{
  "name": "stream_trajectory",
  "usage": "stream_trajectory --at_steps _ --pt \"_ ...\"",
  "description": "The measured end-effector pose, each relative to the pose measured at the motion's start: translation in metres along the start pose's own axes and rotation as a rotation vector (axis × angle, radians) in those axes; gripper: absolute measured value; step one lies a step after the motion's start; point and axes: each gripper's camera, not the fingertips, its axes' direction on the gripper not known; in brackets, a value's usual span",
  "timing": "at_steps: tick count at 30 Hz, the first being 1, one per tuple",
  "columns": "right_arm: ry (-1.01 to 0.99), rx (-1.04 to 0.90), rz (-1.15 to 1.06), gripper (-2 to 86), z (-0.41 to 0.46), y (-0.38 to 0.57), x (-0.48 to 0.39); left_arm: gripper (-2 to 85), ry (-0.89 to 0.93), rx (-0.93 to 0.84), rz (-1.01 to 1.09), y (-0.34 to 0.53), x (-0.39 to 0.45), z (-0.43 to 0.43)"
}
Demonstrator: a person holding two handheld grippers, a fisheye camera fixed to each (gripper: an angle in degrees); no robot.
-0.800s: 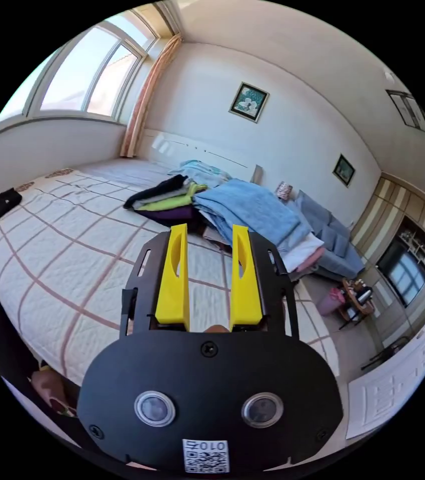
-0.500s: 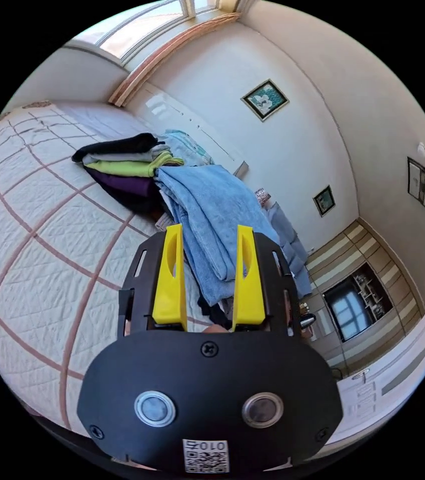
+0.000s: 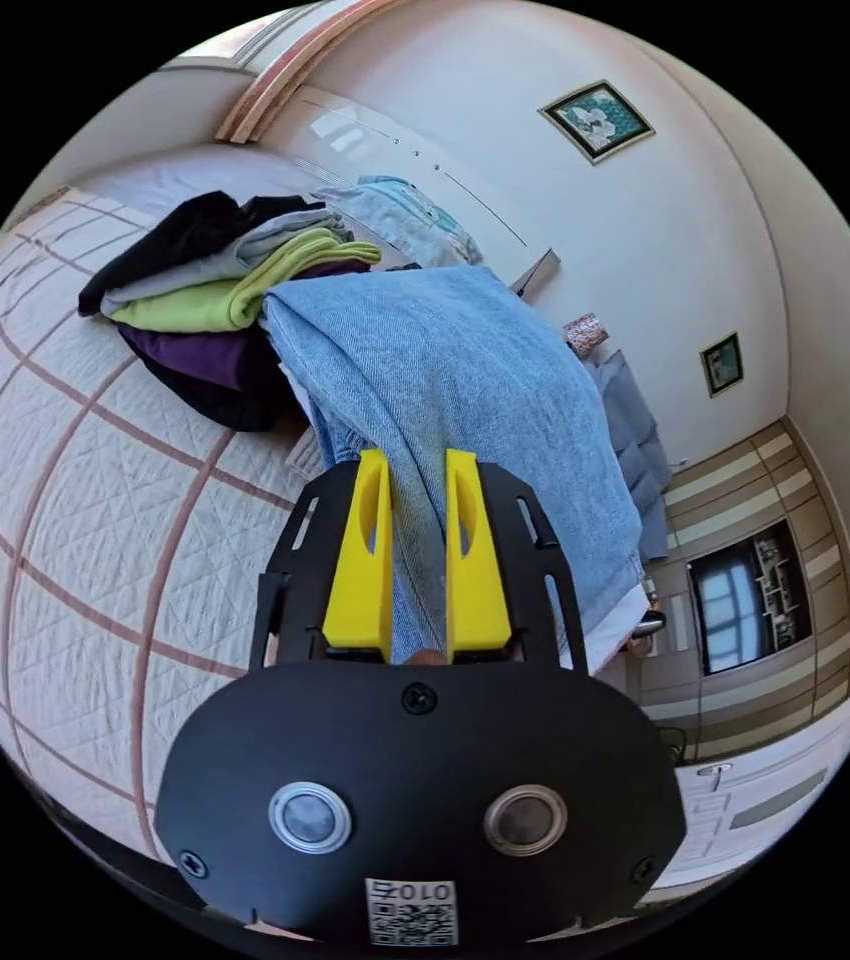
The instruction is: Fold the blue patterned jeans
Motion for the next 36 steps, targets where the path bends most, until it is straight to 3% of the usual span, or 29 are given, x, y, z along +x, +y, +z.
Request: stream_trajectory --at_steps 4,10,15,22,24,27,29,31,34,36 --pt "-0.13 0.031 0.019 4.3 -0.039 0.01 0.054 -0.2 0.078 0.004 0.027 -0.008 0.015 0.014" --pt "-0.064 0.226 0.11 3.3 -0.142 0.034 0.115 -0.2 0.145 0.003 0.125 -0.029 0.056 0.031" --pt "-0.076 0.442 -0.038 3.3 -0.242 0.068 0.117 -0.2 0.188 0.04 0.15 -0.036 0.075 0.024" --pt "-0.195 0.565 -0.445 5.5 -0.282 0.137 0.016 -0.2 0.178 0.07 0.123 -0.018 0.085 0.003" --pt "-0.206 0.523 -0.556 7.2 -0.262 0.155 -0.041 -0.2 0.176 0.067 0.105 -0.011 0.088 -0.001" --pt "-0.43 0.341 -0.661 10.5 -0.21 0.183 -0.117 -0.1 0.163 0.069 0.109 -0.004 0.099 -0.008" --pt "-0.607 0.301 -0.579 9.8 -0.181 0.206 -0.134 0.1 0.134 0.066 0.131 0.001 0.108 -0.013" --pt "-0.827 0.336 -0.362 9.1 -0.157 0.238 -0.117 0.3 0.114 0.056 0.139 0.006 0.115 -0.016" --pt "-0.957 0.397 -0.067 9.5 -0.131 0.276 -0.071 1.5 0.083 0.029 0.172 0.016 0.127 -0.013" --pt "-0.92 0.345 0.016 10.7 -0.114 0.29 -0.05 3.7 0.024 -0.03 0.221 0.019 0.146 0.0"
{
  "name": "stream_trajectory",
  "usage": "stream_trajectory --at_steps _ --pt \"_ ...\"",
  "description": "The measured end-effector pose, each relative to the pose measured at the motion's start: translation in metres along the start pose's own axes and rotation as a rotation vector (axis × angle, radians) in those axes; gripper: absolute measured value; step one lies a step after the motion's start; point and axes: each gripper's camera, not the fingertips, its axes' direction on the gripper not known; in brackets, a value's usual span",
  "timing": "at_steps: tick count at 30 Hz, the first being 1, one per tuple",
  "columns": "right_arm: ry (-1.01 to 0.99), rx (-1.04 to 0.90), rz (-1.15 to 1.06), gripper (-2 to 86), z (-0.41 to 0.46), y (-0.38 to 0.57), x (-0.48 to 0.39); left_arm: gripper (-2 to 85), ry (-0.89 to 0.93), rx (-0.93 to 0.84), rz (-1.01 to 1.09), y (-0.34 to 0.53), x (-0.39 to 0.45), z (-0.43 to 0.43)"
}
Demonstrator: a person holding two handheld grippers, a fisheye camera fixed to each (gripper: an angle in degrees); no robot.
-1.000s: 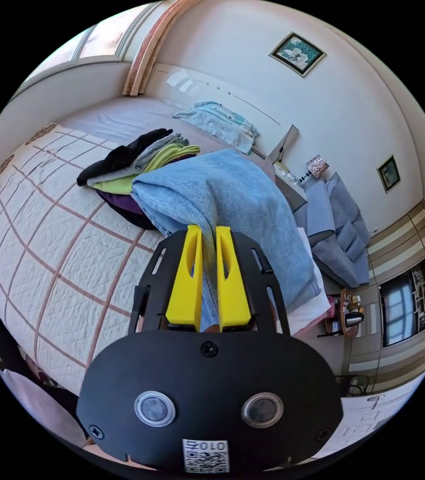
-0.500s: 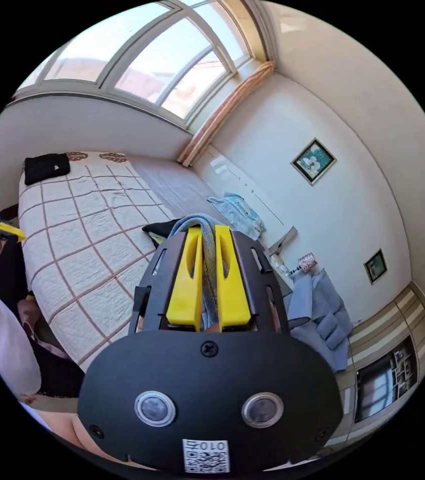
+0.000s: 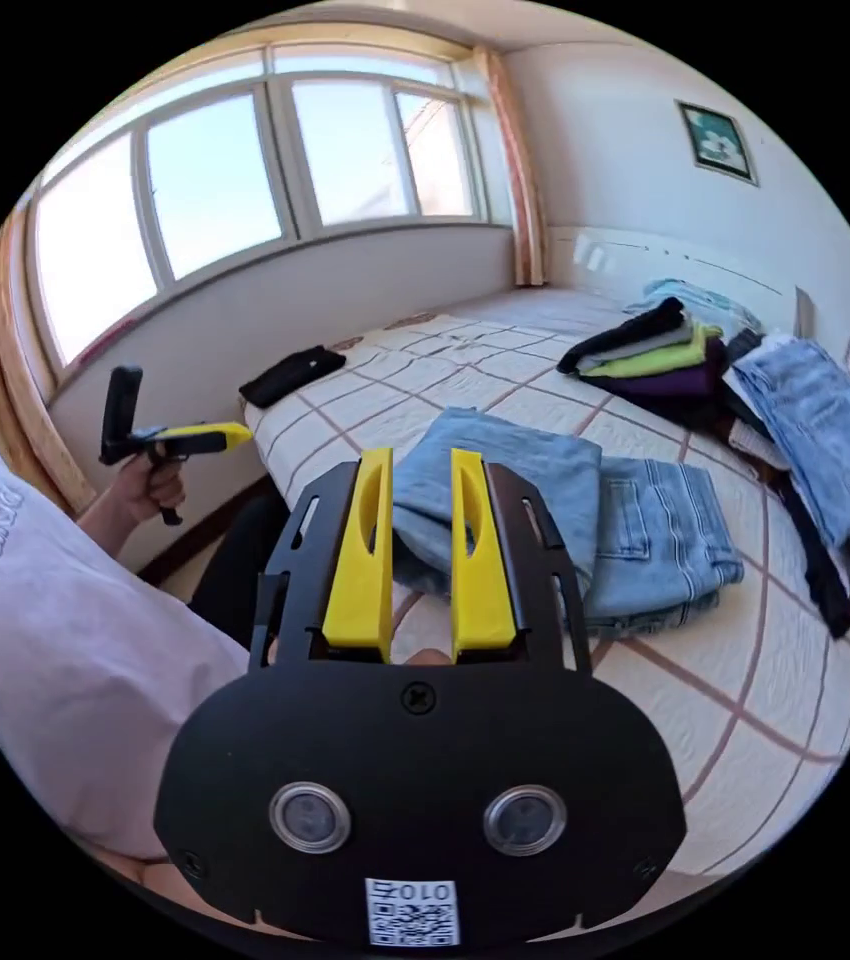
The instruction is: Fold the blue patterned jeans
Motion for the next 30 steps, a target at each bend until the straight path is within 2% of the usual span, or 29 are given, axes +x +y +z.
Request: stream_trajectory --at_steps 1,4,6,12,15,17,20,25,28,30 --pt "0.048 -0.003 0.054 11.6 -0.006 0.007 0.015 4.3 -0.009 -0.015 0.021 -0.002 0.006 0.005" --pt "0.015 -0.036 0.205 13.0 -0.008 0.019 0.057 7.1 -0.082 -0.057 0.199 -0.023 0.055 0.029" --pt "0.021 -0.068 0.23 13.2 -0.002 0.026 0.071 9.0 -0.15 -0.066 0.388 -0.048 0.108 0.055" --pt "0.033 0.026 0.317 12.7 -0.024 0.054 0.09 11.3 -0.286 -0.14 0.857 -0.096 0.242 0.145" --pt "0.06 0.033 0.346 12.4 -0.045 0.075 0.1 11.2 -0.339 -0.227 1.022 -0.098 0.271 0.193" --pt "0.085 0.045 0.364 12.1 -0.059 0.088 0.105 11.0 -0.36 -0.271 1.057 -0.102 0.274 0.214" --pt "0.099 0.047 0.393 11.5 -0.069 0.105 0.112 10.2 -0.27 -0.325 1.044 -0.117 0.26 0.222" --pt "0.059 0.041 0.407 10.9 -0.058 0.111 0.12 8.7 -0.114 -0.213 0.832 -0.144 0.196 0.184" --pt "0.058 0.028 0.38 11.2 -0.05 0.106 0.118 7.9 0.083 -0.015 0.501 -0.156 0.102 0.119" --pt "0.044 0.01 0.366 11.7 -0.042 0.102 0.118 7.0 0.209 0.215 0.149 -0.128 -0.001 0.068"
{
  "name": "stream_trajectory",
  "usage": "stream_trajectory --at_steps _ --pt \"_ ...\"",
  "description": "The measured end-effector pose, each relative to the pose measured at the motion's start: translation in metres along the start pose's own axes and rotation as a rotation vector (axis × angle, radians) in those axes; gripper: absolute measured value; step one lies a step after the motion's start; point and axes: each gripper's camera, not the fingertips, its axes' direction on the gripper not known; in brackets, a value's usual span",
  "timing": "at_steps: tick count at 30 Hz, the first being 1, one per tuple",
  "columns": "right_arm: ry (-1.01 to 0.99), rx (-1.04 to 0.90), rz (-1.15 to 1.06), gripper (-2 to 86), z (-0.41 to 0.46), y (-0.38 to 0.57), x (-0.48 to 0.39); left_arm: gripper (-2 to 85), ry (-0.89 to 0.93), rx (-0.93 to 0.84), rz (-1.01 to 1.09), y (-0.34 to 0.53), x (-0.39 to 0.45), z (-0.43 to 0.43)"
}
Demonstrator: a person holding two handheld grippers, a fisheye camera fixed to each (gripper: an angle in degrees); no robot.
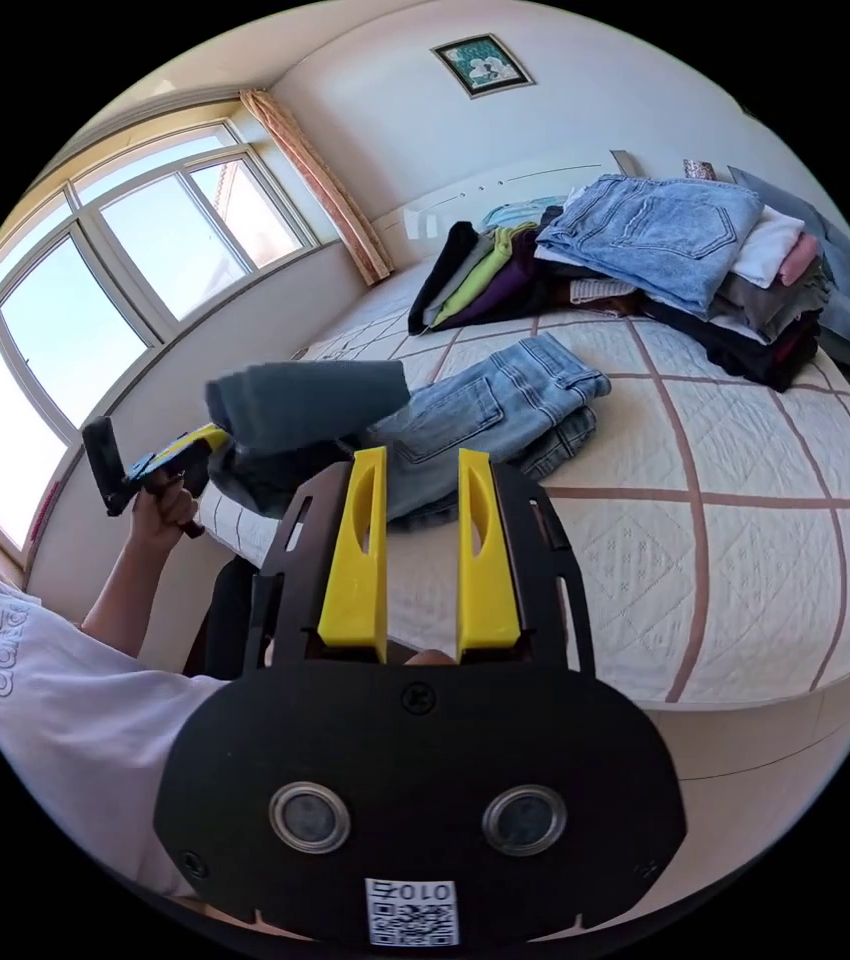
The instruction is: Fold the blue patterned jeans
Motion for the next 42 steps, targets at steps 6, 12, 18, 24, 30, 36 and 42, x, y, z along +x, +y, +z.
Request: stream_trajectory --at_steps 6,12,18,24,30,36,42 --pt "0.025 -0.104 -0.109 12.7 0.039 -0.01 -0.021 6.6 -0.111 -0.077 -0.318 0.09 -0.085 -0.063" --pt "0.029 -0.146 0.099 13.6 0.05 -0.009 0.014 4.2 -0.104 -0.178 -0.414 0.125 -0.105 -0.052" --pt "0.072 -0.032 0.305 13.5 0.035 0.0 0.062 1.1 -0.027 -0.363 -0.33 0.135 -0.093 -0.044" --pt "0.054 -0.053 0.321 10.2 0.056 -0.01 0.071 2.1 -0.055 -0.363 -0.199 0.122 -0.052 -0.055" --pt "0.071 0.034 0.162 5.6 0.034 -0.02 0.02 6.8 -0.123 -0.283 0.074 0.064 -0.007 -0.022" --pt "-0.089 0.014 -0.23 4.3 0.016 -0.031 -0.078 11.6 -0.09 -0.246 0.171 0.011 0.023 0.045" --pt "-0.178 -0.049 -0.512 4.3 -0.005 -0.018 -0.144 11.8 -0.164 -0.196 0.123 -0.019 0.05 0.074"
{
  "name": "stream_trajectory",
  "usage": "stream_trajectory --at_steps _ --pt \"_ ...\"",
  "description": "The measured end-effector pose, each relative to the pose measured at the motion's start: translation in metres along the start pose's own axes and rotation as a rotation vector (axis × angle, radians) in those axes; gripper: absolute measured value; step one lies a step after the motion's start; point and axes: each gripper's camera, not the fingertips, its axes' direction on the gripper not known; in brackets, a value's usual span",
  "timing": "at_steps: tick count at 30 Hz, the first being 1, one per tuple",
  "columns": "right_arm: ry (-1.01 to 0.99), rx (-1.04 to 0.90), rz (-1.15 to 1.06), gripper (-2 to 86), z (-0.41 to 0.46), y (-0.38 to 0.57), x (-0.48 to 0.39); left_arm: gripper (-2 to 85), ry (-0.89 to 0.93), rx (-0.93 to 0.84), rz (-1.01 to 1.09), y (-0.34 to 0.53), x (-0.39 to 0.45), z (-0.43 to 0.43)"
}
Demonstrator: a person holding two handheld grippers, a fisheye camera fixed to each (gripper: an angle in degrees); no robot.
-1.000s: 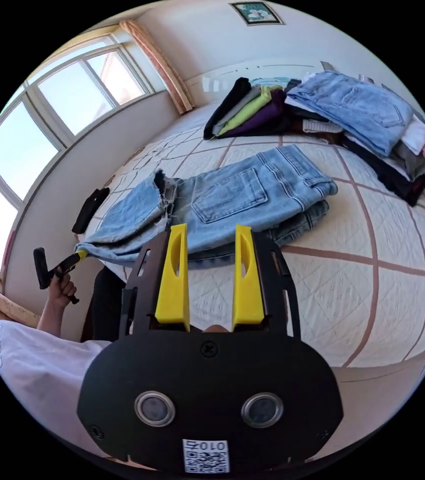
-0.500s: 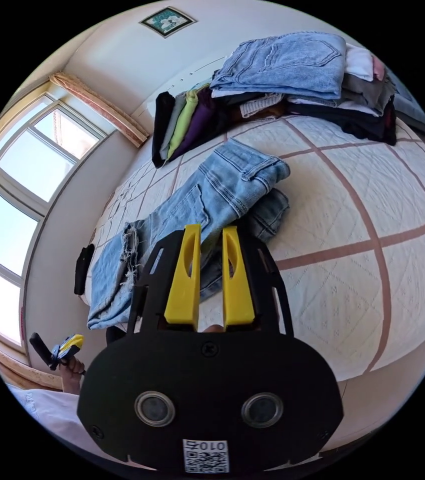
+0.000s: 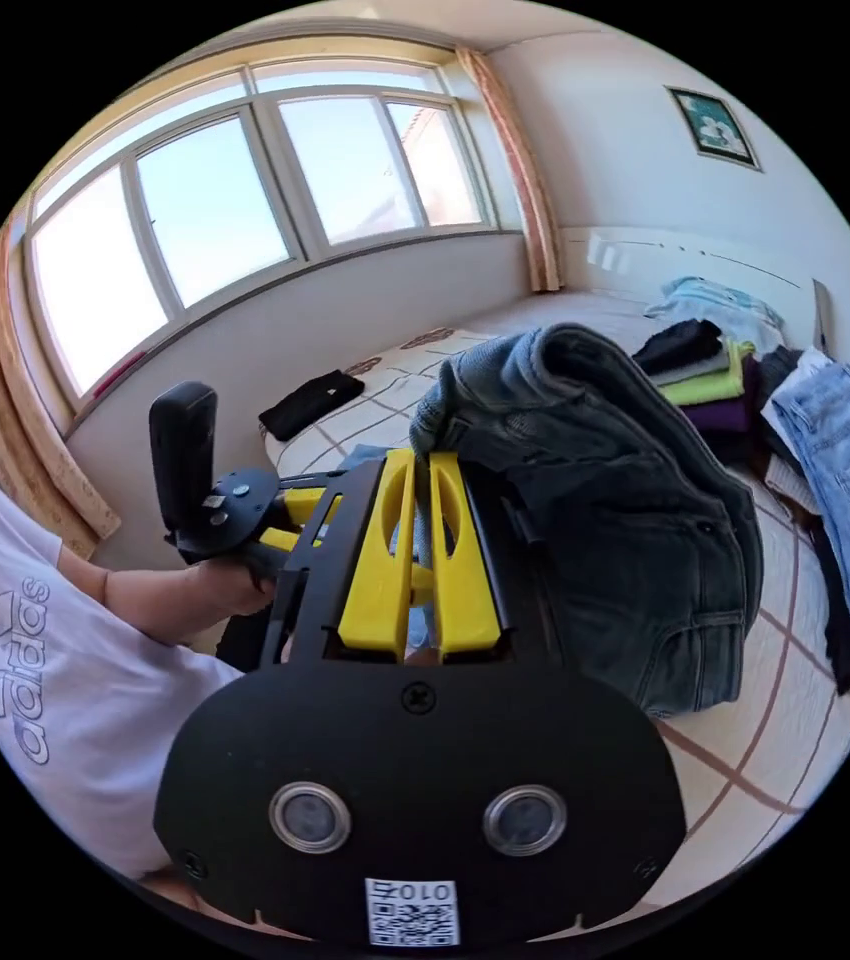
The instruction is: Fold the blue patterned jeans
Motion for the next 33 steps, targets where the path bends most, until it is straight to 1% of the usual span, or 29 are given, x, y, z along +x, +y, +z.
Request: stream_trajectory --at_steps 2,5,7,8,9,11,12,13,14,15,16,18,19,20,22,23,24,26,29,31,32,33 --pt "0.037 -0.001 -0.047 4.3 -0.004 0.004 -0.009 9.9 -0.064 0.014 -0.025 0.002 0.001 -0.002" --pt "-0.043 0.019 -0.022 4.3 -0.009 0.021 0.001 5.5 -0.115 0.017 -0.04 0.009 -0.005 -0.004" --pt "-0.125 0.117 0.039 4.3 -0.018 0.047 0.015 3.3 -0.08 0.038 -0.017 0.011 -0.01 -0.008" --pt "-0.135 0.123 0.053 4.5 -0.02 0.054 0.018 2.2 -0.054 0.042 0.0 0.01 -0.013 -0.011" --pt "-0.134 0.141 0.076 4.7 -0.025 0.07 0.024 1.5 -0.079 0.044 0.02 0.009 -0.015 -0.016" --pt "-0.035 0.2 0.18 6.8 -0.038 0.102 0.034 0.8 -0.097 0.058 0.038 0.006 -0.027 -0.031" --pt "0.009 0.262 0.261 8.8 -0.051 0.127 0.044 0.5 -0.082 0.081 0.009 0.006 -0.044 -0.045" --pt "0.061 0.284 0.373 10.8 -0.06 0.15 0.056 0.4 -0.067 0.088 -0.012 0.005 -0.055 -0.052" --pt "0.103 0.268 0.427 11.8 -0.063 0.16 0.062 0.3 -0.03 0.104 -0.048 0.004 -0.075 -0.068" --pt "0.184 0.2 0.525 13.8 -0.062 0.177 0.074 0.2 -0.003 0.115 -0.061 0.002 -0.092 -0.084" --pt "0.222 0.148 0.625 16.0 -0.059 0.193 0.086 0.2 0.006 0.117 -0.061 0.0 -0.098 -0.092" --pt "0.184 0.142 0.713 17.4 -0.051 0.211 0.097 0.1 0.008 0.135 -0.035 -0.006 -0.109 -0.12" --pt "0.195 0.14 0.726 17.3 -0.045 0.215 0.1 0.1 0.01 0.138 -0.028 -0.007 -0.11 -0.126" --pt "0.209 0.139 0.722 17.3 -0.041 0.214 0.1 0.1 0.018 0.138 -0.016 -0.009 -0.113 -0.136" --pt "0.154 0.149 0.668 17.0 -0.029 0.203 0.103 0.1 0.027 0.136 -0.005 -0.009 -0.114 -0.148" --pt "0.161 0.161 0.651 16.8 -0.026 0.198 0.102 0.1 0.032 0.132 -0.003 -0.008 -0.115 -0.155" --pt "0.202 0.18 0.595 15.9 -0.023 0.188 0.1 0.1 0.029 0.132 0.0 -0.007 -0.115 -0.161" --pt "0.18 0.242 0.545 13.6 -0.03 0.173 0.104 0.1 0.008 0.135 -0.008 -0.006 -0.122 -0.173" --pt "0.085 0.264 0.483 9.1 -0.054 0.127 0.116 0.1 0.014 0.144 -0.046 -0.016 -0.145 -0.197" --pt "0.086 0.274 0.459 7.8 -0.088 0.078 0.116 0.1 0.01 0.168 -0.066 -0.033 -0.155 -0.218" --pt "0.088 0.281 0.443 7.7 -0.1 0.065 0.114 0.1 0.019 0.196 -0.052 -0.05 -0.156 -0.236" --pt "0.105 0.312 0.401 7.5 -0.131 0.04 0.109 0.1 0.029 0.236 -0.019 -0.07 -0.152 -0.258"
